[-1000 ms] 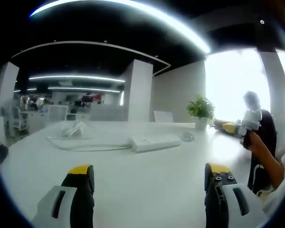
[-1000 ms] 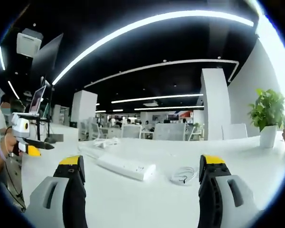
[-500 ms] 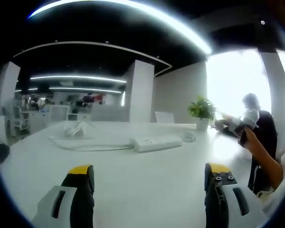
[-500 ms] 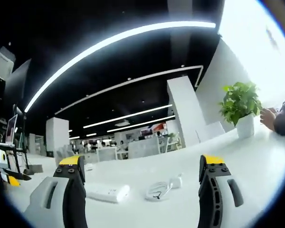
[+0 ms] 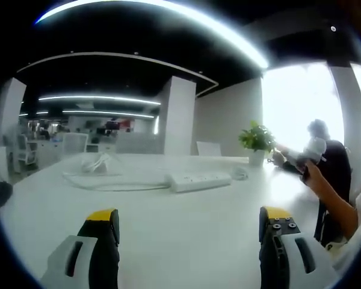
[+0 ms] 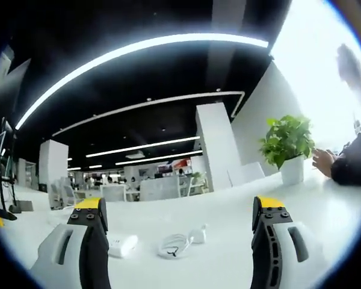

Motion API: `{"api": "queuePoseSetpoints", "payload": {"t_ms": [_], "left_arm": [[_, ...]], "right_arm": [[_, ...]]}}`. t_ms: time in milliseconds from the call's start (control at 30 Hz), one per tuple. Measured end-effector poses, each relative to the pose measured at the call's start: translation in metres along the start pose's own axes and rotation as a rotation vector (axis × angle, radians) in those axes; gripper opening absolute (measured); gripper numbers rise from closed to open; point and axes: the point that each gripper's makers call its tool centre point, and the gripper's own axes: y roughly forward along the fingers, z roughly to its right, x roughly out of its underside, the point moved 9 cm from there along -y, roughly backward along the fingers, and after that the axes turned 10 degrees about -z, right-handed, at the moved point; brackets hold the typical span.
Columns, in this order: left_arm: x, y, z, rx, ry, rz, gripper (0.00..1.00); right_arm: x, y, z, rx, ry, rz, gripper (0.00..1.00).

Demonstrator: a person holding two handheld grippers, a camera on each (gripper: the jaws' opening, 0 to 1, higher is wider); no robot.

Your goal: Straighten the power strip on the desk, plug the charger into it

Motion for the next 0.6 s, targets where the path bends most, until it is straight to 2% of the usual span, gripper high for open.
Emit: {"api": "queuePoseSetpoints", "payload": {"t_ms": [100,300,367,433,600], "left_arm": [[0.0,0.0,0.0,-0.001,0.0,0.0,0.99],[-0.002,0.0,-0.001,-0.001,0.001,0.005,0.99],[-0.002,0.0,-0.001,0.002,0.001,0.006,0.99],[-0.002,0.001,-0.001,0.005,0.001,0.005,0.99],[-0.003,0.002,-0.001,0.01,0.001,0.006,0.99]], "right_arm": [[0.001,0.003,0.002,0.018,-0.008,-0.016,1.0],[-0.004,0.008,0.005,0.039,-0.031,0.001,1.0],[-0.005,0.01,0.003,0.032,-0.027,0.02,1.0],[-0.006,0.013,0.001,-0.006,-0.017,0.037,1.0],[-0.012,0.014,-0.003,-0.021,-0.028,0.109,1.0]]}}
